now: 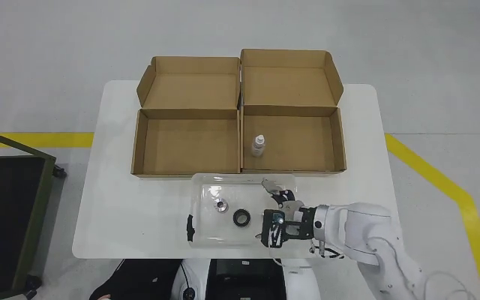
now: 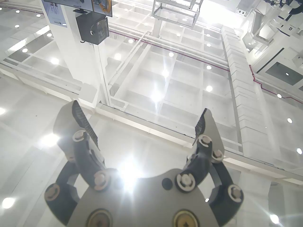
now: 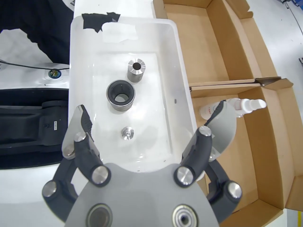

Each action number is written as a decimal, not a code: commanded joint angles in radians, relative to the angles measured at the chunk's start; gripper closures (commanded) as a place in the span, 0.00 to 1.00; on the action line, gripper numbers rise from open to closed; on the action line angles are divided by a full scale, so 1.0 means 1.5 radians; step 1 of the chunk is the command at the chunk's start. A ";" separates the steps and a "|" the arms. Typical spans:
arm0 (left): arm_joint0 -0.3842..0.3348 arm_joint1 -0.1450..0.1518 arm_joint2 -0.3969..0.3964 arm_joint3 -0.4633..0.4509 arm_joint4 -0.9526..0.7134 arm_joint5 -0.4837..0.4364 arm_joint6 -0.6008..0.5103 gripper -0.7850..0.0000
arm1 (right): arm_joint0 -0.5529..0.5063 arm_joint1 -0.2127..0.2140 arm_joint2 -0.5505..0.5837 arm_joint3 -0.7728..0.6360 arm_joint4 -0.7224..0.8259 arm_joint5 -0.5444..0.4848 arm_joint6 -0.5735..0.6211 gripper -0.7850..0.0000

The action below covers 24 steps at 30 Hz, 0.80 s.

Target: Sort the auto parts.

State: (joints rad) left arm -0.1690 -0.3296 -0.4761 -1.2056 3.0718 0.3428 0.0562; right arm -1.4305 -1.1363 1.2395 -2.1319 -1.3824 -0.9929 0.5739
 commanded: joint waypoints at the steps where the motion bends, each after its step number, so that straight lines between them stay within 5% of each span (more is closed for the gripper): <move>1: 0.000 0.000 0.000 0.000 0.000 0.000 0.000 0.00 | 0.002 0.002 -0.004 0.007 0.001 -0.004 0.009 0.09; 24: 0.000 0.000 0.000 0.000 0.000 0.000 0.000 0.00 | 0.047 0.014 -0.062 0.082 -0.026 0.017 0.097 0.37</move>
State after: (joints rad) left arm -0.1690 -0.3296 -0.4761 -1.2056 3.0718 0.3428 0.0562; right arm -1.3629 -1.1161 1.1490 -2.0108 -1.4220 -0.9709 0.7154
